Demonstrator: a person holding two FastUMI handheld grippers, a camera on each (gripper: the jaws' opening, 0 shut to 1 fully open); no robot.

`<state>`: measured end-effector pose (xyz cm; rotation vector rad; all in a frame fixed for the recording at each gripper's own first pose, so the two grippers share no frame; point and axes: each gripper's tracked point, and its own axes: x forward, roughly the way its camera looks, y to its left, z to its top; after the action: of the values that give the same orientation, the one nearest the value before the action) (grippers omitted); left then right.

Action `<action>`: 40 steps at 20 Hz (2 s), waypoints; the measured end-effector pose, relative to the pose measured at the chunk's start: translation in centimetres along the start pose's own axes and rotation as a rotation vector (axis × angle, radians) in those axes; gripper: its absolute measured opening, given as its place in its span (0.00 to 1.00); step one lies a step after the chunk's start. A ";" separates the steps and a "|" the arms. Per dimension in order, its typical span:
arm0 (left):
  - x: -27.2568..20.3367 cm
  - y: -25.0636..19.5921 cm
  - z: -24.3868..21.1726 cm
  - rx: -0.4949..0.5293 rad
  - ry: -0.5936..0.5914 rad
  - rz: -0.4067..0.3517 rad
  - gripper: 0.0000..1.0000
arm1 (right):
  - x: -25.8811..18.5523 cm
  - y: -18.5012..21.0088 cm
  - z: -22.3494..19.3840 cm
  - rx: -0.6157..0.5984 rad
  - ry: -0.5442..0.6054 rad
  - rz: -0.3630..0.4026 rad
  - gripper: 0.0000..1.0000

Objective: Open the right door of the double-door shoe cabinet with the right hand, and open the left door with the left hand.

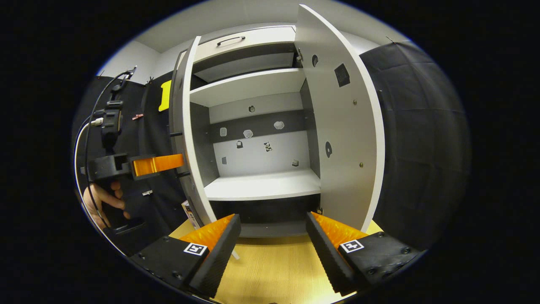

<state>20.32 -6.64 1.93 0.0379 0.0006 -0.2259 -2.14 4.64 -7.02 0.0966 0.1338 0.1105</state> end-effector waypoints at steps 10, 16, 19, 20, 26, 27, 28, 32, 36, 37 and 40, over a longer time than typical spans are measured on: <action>-1.1 2.3 0.1 0.039 -0.007 0.077 0.07 | -2.7 3.4 -3.0 -0.007 0.035 -0.009 0.98; -3.8 10.3 0.2 0.121 -0.019 0.274 0.03 | -3.7 3.7 -3.9 -0.013 0.033 -0.017 0.98; -4.1 10.8 0.1 -0.046 -0.027 0.208 0.05 | -4.3 3.3 -4.4 -0.015 0.046 -0.024 0.98; -4.1 10.7 -0.1 -0.067 -0.025 0.192 0.05 | -4.5 3.1 -4.5 -0.017 0.049 -0.029 0.98; -5.3 10.5 -0.9 0.045 -0.005 0.237 0.05 | -5.2 1.6 -4.1 -0.029 0.055 -0.073 0.98; -5.9 10.3 -0.9 0.039 -0.005 0.238 0.05 | -5.3 1.2 -3.7 -0.037 0.051 -0.079 0.98; -6.6 10.2 -1.0 0.030 -0.006 0.238 0.05 | -5.2 0.9 -3.2 -0.043 0.045 -0.083 0.98; -9.2 8.8 -0.3 -0.011 -0.029 0.258 0.09 | -5.0 0.2 -1.4 -0.054 0.015 -0.072 0.98; -11.8 5.5 0.2 -0.021 -0.057 0.283 0.40 | -6.0 -0.2 0.5 -0.025 -0.011 -0.034 0.98; -12.2 4.5 0.4 -0.007 -0.066 0.283 0.58 | -6.5 -0.5 0.8 -0.026 -0.016 -0.025 0.98; -13.7 1.3 0.7 0.039 -0.070 0.303 0.96 | -8.0 -1.6 1.5 -0.043 -0.006 -0.003 0.98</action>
<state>7.26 -2.35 2.72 0.0683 -0.0785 0.0754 -9.65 1.99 -4.69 0.0542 0.1250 0.1097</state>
